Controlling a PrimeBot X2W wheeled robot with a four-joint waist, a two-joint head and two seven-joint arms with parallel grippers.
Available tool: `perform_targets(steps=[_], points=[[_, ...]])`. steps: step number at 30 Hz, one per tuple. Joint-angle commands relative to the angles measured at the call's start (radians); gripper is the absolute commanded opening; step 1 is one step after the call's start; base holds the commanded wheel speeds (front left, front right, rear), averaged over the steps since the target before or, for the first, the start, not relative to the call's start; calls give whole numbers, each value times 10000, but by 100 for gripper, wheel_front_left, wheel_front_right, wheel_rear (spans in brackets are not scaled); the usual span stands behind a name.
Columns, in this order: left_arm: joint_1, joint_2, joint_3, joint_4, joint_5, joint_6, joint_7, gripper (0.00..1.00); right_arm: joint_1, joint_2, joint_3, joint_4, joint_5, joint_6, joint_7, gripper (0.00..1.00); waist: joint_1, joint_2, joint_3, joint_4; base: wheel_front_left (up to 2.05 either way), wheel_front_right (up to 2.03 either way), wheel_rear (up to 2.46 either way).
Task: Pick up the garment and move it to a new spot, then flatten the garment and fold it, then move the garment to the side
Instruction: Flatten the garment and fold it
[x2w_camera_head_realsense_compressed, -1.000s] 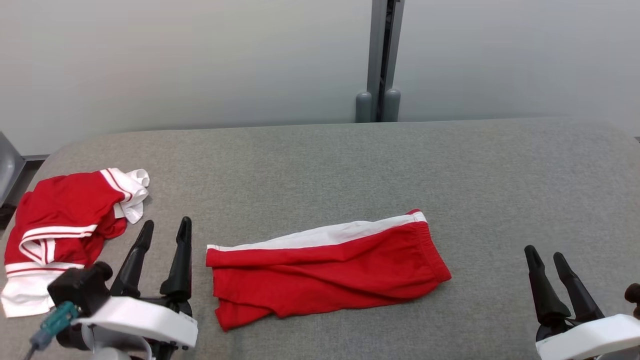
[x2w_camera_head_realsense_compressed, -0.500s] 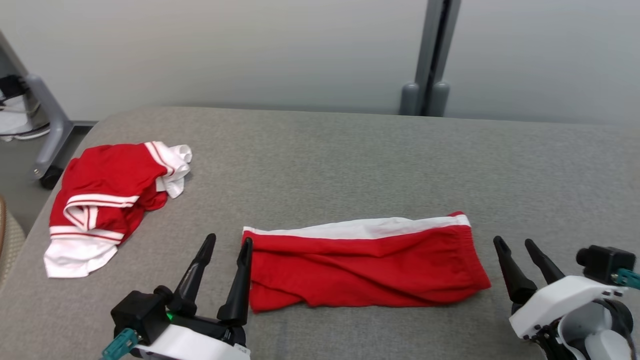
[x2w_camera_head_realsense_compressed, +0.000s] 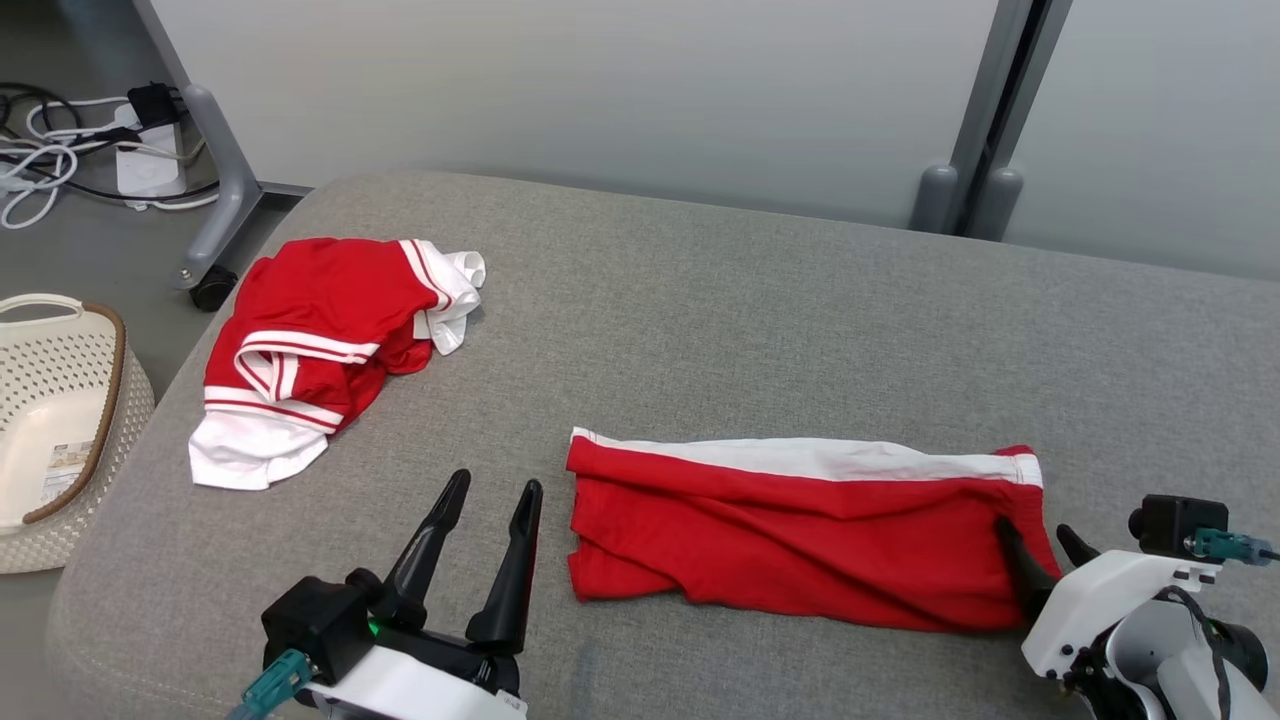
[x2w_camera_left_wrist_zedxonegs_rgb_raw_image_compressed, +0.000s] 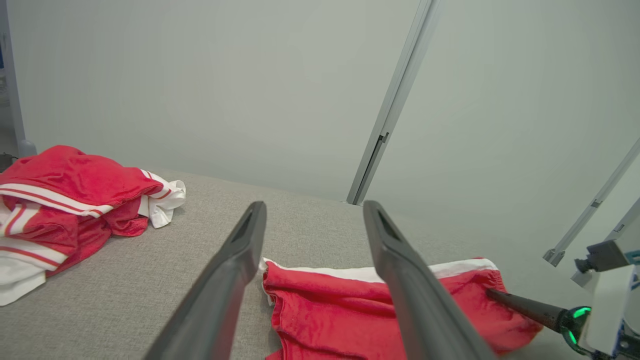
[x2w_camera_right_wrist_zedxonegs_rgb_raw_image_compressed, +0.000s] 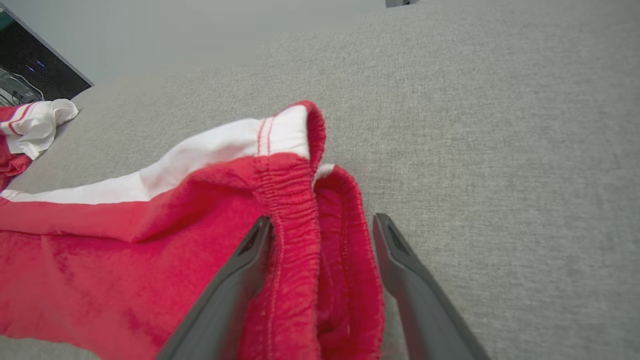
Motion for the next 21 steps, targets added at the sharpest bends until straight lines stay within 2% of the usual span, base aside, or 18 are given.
perform_targets(steps=[1, 8, 14, 15, 17, 18, 21], points=[[-44, -16, 53, 55, 85, -86, -46, 100, -118, -41, -137, 259, 82, 22, 95, 100, 0, -1, 6, 65, 0, 0, 0], [-178, -24, 25, 198, 166, -184, -46, 100, -463, 103, -767, 1303, 959, 22, 843, 100, 0, -1, 131, 252, 0, 0, 0], [-268, 58, -13, 261, 191, -209, -17, 100, -537, 309, -641, 1761, 1569, 22, 1564, 100, 0, -1, 201, 337, 0, 0, 0], [-276, 67, -17, 262, 190, -201, -7, 100, -568, 377, -620, 1772, 1700, 22, 1668, 81, 0, -1, 205, 340, 0, 0, 0], [-278, 82, -34, 254, 194, -185, 8, 100, -625, 407, -602, 1724, 1942, 22, 1724, 9, 0, -1, 191, 343, 0, 0, 0], [-272, 92, -43, 251, 198, -174, 18, 100, -642, 408, -600, 1665, 2058, 22, 1710, 0, 0, -1, 176, 338, 0, 0, 0], [-229, 127, -44, 248, 185, -130, 32, 100, -696, 337, -576, 1461, 2311, 22, 1539, 0, 0, -1, 101, 290, 0, 0, 0]])
